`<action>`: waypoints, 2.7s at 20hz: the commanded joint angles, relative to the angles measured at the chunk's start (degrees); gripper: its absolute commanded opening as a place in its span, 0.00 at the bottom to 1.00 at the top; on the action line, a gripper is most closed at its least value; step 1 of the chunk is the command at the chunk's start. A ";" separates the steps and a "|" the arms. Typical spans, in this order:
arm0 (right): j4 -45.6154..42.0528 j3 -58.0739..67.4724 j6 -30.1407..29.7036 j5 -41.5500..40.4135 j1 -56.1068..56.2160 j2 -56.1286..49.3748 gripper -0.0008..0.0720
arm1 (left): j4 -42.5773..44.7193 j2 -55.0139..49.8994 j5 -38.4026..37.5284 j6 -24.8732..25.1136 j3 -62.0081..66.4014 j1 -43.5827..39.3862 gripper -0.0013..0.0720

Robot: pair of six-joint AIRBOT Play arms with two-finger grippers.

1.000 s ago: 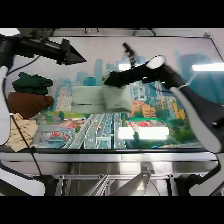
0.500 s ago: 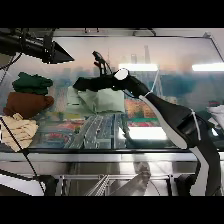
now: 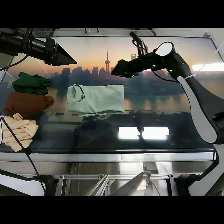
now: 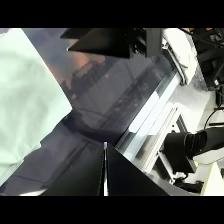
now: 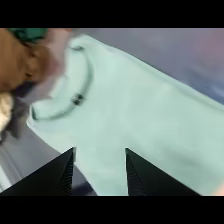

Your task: Fold the shirts.

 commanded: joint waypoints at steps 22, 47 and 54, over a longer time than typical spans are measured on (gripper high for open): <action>27.34 -10.43 -4.74 2.58 1.49 -9.20 0.04 | -0.17 0.04 -3.93 0.44 0.00 -0.17 0.04; -41.99 -10.58 38.23 22.29 -58.34 26.47 0.04 | -0.07 0.04 -3.89 0.39 -0.02 -0.22 0.04; -48.54 -10.60 43.50 27.28 -62.75 31.36 0.04 | 0.04 0.00 -4.39 0.92 -0.02 -0.22 0.04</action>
